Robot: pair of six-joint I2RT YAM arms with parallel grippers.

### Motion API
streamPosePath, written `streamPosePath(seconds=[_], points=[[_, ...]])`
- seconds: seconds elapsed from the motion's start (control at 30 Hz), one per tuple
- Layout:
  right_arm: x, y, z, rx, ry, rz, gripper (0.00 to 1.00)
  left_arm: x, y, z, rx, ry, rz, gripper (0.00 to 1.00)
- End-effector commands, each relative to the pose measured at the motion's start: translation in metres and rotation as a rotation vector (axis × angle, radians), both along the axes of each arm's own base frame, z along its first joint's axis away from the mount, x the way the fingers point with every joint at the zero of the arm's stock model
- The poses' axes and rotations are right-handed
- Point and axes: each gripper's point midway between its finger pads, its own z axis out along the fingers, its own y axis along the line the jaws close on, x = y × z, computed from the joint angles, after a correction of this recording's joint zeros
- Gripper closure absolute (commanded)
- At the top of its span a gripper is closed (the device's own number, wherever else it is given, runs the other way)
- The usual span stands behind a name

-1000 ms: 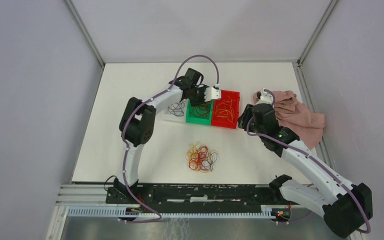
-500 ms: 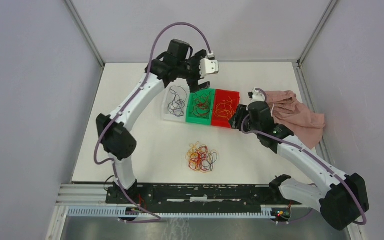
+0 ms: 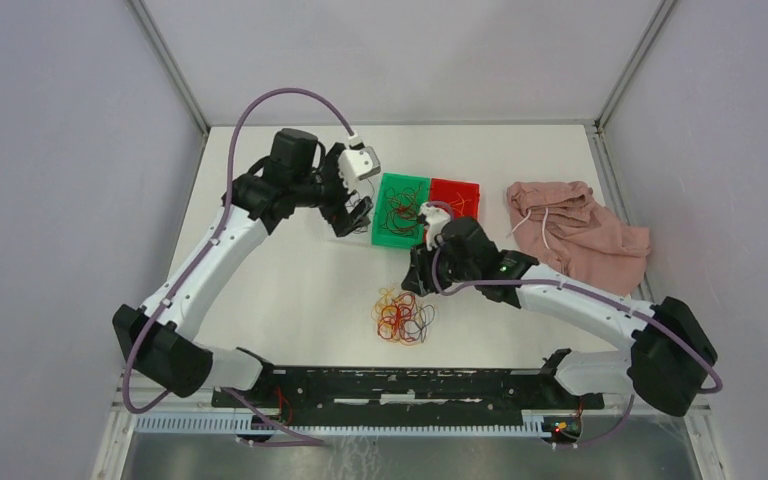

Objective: Untangle the cables
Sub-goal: Untie the cable.

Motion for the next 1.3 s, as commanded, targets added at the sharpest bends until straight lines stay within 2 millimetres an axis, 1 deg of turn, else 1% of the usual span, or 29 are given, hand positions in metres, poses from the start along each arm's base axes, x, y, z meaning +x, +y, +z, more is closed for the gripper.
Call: streamPosePath(seconds=[0.0, 0.03, 0.13, 0.23, 0.33, 0.47, 0.5, 0.57, 0.6, 0.63, 0.73, 0.8, 0.87, 0.9, 0.97, 1.03, 1.1, 1.2, 1.23, 1.27], points=[[-0.016, 0.049, 0.015, 0.058, -0.049, 0.203, 0.53, -0.016, 0.020, 0.001, -0.051, -0.003, 0.107, 0.01], [-0.024, 0.057, 0.012, 0.047, -0.047, 0.241, 0.54, -0.023, 0.021, 0.000, -0.057, -0.005, 0.093, 0.01], [-0.037, 0.069, -0.007, -0.012, -0.026, 0.302, 0.58, -0.040, 0.024, -0.003, -0.072, 0.000, 0.068, 0.00], [-0.042, 0.074, -0.018, -0.052, -0.015, 0.322, 0.60, -0.054, 0.031, -0.016, -0.064, 0.002, 0.059, 0.01], [-0.039, 0.073, -0.024, -0.082, -0.028, 0.307, 0.63, -0.069, 0.036, -0.026, -0.087, -0.045, 0.028, 0.01], [-0.032, 0.073, -0.023, -0.089, -0.047, 0.272, 0.82, -0.101, 0.034, -0.044, -0.104, -0.107, -0.123, 0.01], [-0.031, 0.073, -0.020, -0.084, -0.054, 0.269, 0.87, -0.104, 0.033, -0.049, -0.102, -0.131, -0.152, 0.02], [-0.030, 0.074, -0.012, -0.067, -0.064, 0.263, 0.96, -0.105, 0.034, -0.057, -0.095, -0.178, -0.172, 0.04], [-0.030, 0.074, -0.007, -0.056, -0.070, 0.261, 0.99, -0.105, 0.034, -0.061, -0.088, -0.192, -0.179, 0.05], [-0.031, 0.075, -0.003, -0.043, -0.075, 0.261, 1.00, -0.106, 0.033, -0.066, -0.083, -0.199, -0.190, 0.06], [-0.033, 0.077, 0.016, 0.006, -0.094, 0.261, 1.00, -0.109, 0.026, -0.079, -0.078, -0.203, -0.229, 0.09], [-0.034, 0.078, 0.027, 0.039, -0.104, 0.263, 1.00, -0.116, 0.018, -0.087, -0.084, -0.201, -0.266, 0.12], [-0.034, 0.078, 0.032, 0.045, -0.111, 0.259, 1.00, -0.123, 0.009, -0.095, -0.085, -0.186, -0.303, 0.14], [-0.033, 0.075, 0.032, 0.033, -0.115, 0.247, 0.99, -0.127, 0.005, -0.102, -0.080, -0.174, -0.319, 0.15], [-0.026, 0.066, 0.027, -0.007, -0.131, 0.202, 0.89, -0.131, -0.004, -0.111, -0.082, -0.141, -0.325, 0.18], [-0.022, 0.055, 0.018, -0.032, -0.130, 0.156, 0.83, -0.134, -0.012, -0.120, -0.083, -0.087, -0.336, 0.19], [-0.019, 0.044, 0.012, -0.043, -0.126, 0.115, 0.75, -0.131, -0.019, -0.127, -0.071, -0.040, -0.334, 0.23], [-0.015, 0.026, 0.008, -0.048, -0.138, 0.041, 0.73, -0.125, -0.025, -0.131, -0.056, 0.024, -0.319, 0.35], [-0.012, 0.018, 0.007, -0.051, -0.151, 0.007, 0.73, -0.125, -0.026, -0.134, -0.051, 0.042, -0.319, 0.38], [-0.010, 0.012, 0.007, -0.052, -0.160, -0.021, 0.73, -0.125, -0.027, -0.137, -0.048, 0.063, -0.321, 0.39]])
